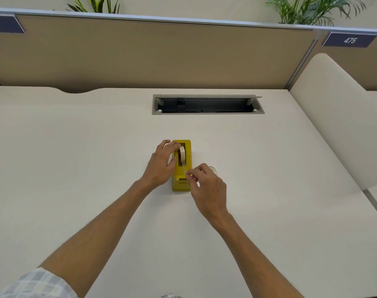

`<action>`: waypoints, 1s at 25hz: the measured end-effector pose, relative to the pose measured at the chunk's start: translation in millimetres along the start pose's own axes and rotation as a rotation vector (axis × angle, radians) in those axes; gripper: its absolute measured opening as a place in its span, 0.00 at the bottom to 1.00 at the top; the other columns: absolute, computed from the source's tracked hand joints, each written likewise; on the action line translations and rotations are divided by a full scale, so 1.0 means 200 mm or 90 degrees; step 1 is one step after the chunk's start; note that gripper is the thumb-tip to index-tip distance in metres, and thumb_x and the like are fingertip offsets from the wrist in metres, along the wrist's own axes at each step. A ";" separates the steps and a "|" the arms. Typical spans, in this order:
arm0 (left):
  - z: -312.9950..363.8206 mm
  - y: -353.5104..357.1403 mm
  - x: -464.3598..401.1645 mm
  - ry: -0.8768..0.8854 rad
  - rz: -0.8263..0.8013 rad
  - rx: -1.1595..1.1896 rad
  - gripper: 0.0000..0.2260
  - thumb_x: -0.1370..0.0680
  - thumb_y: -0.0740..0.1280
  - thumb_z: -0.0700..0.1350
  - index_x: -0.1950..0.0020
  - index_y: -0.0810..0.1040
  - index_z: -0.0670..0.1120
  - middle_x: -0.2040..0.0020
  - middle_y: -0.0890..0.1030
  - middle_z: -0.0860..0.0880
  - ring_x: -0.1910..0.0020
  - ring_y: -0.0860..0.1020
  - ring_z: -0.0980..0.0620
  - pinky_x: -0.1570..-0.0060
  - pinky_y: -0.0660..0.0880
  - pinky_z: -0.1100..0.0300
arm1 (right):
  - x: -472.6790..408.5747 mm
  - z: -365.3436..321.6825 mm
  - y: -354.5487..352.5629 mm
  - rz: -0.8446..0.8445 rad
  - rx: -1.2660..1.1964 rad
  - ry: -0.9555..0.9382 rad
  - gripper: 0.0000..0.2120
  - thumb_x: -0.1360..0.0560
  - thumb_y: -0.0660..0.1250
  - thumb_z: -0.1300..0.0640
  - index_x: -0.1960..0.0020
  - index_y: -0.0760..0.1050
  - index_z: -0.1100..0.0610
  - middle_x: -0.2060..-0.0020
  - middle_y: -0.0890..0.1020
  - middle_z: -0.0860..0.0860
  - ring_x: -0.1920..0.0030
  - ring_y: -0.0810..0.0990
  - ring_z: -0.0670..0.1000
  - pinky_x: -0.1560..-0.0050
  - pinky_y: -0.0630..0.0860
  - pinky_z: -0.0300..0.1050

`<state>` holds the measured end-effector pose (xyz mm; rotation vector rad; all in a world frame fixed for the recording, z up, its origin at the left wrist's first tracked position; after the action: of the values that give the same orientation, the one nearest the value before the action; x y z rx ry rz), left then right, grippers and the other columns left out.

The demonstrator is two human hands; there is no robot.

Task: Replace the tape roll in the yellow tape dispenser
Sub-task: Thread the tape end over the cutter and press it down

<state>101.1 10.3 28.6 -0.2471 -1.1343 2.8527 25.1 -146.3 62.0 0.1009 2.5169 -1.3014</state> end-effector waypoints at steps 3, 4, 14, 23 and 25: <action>0.00 0.00 0.01 -0.030 -0.009 0.000 0.22 0.22 0.62 0.39 0.29 0.68 0.52 0.25 0.64 0.50 0.28 0.66 0.47 0.34 0.70 0.48 | -0.03 0.00 -0.02 -0.002 0.022 -0.017 0.05 0.22 0.67 0.54 0.51 0.81 0.53 0.56 0.80 0.47 0.64 0.79 0.51 0.70 0.75 0.47; 0.00 0.00 0.01 -0.041 -0.017 -0.004 0.23 0.23 0.63 0.41 0.29 0.68 0.53 0.25 0.62 0.50 0.30 0.67 0.46 0.36 0.71 0.49 | -0.04 -0.01 -0.03 -0.006 0.030 -0.022 0.06 0.22 0.66 0.54 0.51 0.81 0.53 0.56 0.80 0.48 0.65 0.78 0.52 0.70 0.74 0.46; 0.03 -0.01 0.00 -0.031 -0.024 -0.005 0.24 0.26 0.72 0.49 0.31 0.71 0.53 0.26 0.67 0.50 0.30 0.68 0.48 0.33 0.65 0.52 | -0.30 -0.06 -0.11 -0.029 0.117 -0.100 0.08 0.20 0.63 0.55 0.49 0.80 0.56 0.50 0.79 0.50 0.62 0.79 0.52 0.68 0.73 0.44; 0.05 0.01 -0.01 -0.064 0.003 0.020 0.21 0.26 0.71 0.53 0.34 0.74 0.54 0.27 0.69 0.50 0.32 0.70 0.45 0.35 0.68 0.50 | -0.45 -0.05 -0.07 -0.054 0.132 -0.108 0.09 0.20 0.64 0.53 0.46 0.80 0.55 0.47 0.79 0.50 0.57 0.80 0.51 0.62 0.75 0.42; 0.05 0.01 -0.01 -0.054 0.007 0.034 0.20 0.26 0.72 0.52 0.35 0.75 0.54 0.29 0.71 0.50 0.34 0.72 0.45 0.35 0.70 0.48 | -0.47 -0.04 -0.06 -0.062 0.133 -0.105 0.09 0.20 0.64 0.53 0.46 0.80 0.55 0.48 0.79 0.50 0.57 0.80 0.51 0.61 0.76 0.43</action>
<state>102.1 1.7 35.9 -0.1306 -1.0723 2.9247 110.7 -138.8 103.7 -0.0809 2.2682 -1.5415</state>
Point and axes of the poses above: each hand's wrist, its own x-axis away from the middle knuckle, its own y-axis out of the palm, z = x × y, the point moved 2 cm from there along -x, towards the middle knuckle
